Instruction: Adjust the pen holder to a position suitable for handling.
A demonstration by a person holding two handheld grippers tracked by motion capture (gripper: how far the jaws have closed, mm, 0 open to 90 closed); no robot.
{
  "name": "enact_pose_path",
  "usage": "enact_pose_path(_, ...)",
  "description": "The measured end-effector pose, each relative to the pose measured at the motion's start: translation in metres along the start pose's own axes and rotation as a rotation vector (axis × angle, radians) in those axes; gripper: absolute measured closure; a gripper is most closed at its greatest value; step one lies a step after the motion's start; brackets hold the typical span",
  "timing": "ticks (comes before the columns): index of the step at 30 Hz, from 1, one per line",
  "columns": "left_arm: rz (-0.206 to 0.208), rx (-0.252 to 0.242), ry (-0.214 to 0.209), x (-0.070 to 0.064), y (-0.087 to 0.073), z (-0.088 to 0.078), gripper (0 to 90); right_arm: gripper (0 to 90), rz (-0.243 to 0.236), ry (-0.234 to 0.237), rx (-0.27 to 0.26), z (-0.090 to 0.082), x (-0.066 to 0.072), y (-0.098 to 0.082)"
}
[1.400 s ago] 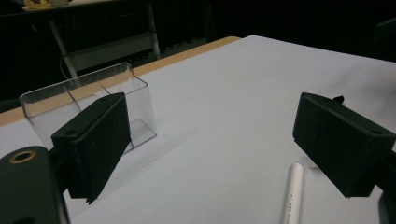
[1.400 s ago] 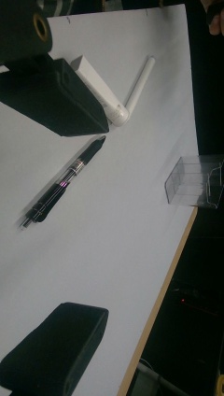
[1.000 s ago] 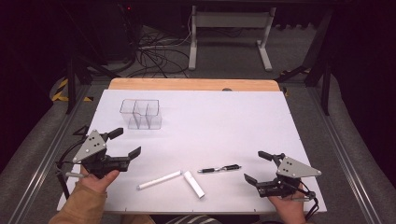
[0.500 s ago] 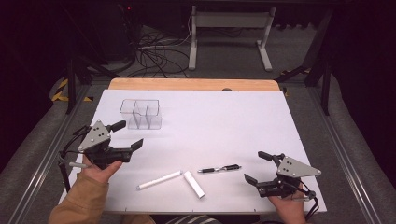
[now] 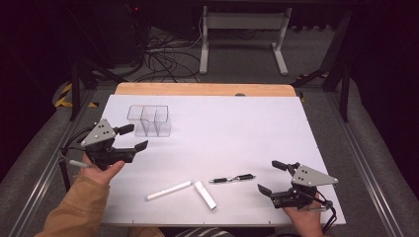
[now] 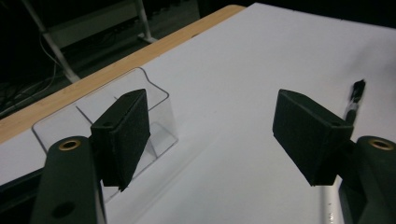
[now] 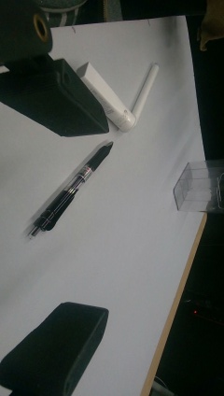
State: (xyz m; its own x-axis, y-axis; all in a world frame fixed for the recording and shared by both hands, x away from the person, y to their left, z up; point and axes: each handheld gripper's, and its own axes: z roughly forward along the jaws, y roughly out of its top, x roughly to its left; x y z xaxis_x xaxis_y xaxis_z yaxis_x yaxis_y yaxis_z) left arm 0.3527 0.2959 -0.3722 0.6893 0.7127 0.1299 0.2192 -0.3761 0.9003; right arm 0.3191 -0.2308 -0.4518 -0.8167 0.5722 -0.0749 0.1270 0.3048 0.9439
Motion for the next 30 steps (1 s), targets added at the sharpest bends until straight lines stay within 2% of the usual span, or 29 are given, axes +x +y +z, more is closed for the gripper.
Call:
enact_pose_path(4,0.025,0.033,0.013,0.004,0.003,0.004,28.2,10.4,0.002,0.005,0.000,0.001,0.000,0.000)
enact_pose_path(6,0.030,0.048,0.006,0.008,0.005,0.007,29.2,10.4,0.003,0.006,0.000,0.001,0.000,0.000)
enact_pose_path(8,0.016,0.072,-0.022,0.012,0.007,0.010,29.6,10.4,0.003,0.006,0.000,0.001,0.000,0.000)
enact_pose_path(11,-0.026,0.108,-0.045,0.022,0.011,0.015,29.6,10.4,0.004,0.008,0.001,0.001,0.000,0.000)
enact_pose_path(13,-0.044,0.135,-0.049,0.027,0.013,0.018,30.6,10.5,0.004,0.010,0.002,0.001,0.000,0.000)
enact_pose_path(16,-0.045,0.157,-0.037,0.033,0.015,0.023,31.0,10.5,0.004,0.013,0.003,0.001,0.000,0.000)
enact_pose_path(17,-0.042,0.166,-0.033,0.036,0.015,0.025,31.4,10.5,0.004,0.014,0.002,0.002,0.000,0.000)
enact_pose_path(18,-0.021,0.188,-0.020,0.039,0.016,0.030,31.8,10.6,0.005,0.016,0.002,0.002,0.000,0.000)
enact_pose_path(19,-0.021,0.188,-0.020,0.039,0.016,0.030,32.0,10.8,0.005,0.017,0.002,0.002,0.000,0.000)
enact_pose_path(20,-0.003,0.217,-0.011,0.040,0.018,0.034,32.4,10.9,0.004,0.016,0.001,0.002,0.000,0.000)
enact_pose_path(21,-0.003,0.217,-0.011,0.040,0.018,0.034,32.8,10.9,0.004,0.016,0.001,0.002,0.000,0.000)
enact_pose_path(25,0.059,0.260,0.000,0.042,0.021,0.042,33.0,11.0,0.004,0.016,-0.001,0.002,0.000,0.000)
enact_pose_path(27,0.053,0.270,-0.003,0.044,0.021,0.045,32.9,10.9,0.004,0.015,0.001,0.002,0.000,-0.001)
enact_pose_path(30,0.016,0.268,-0.007,0.049,0.021,0.047,32.9,10.9,0.005,0.015,0.001,0.001,0.000,-0.001)
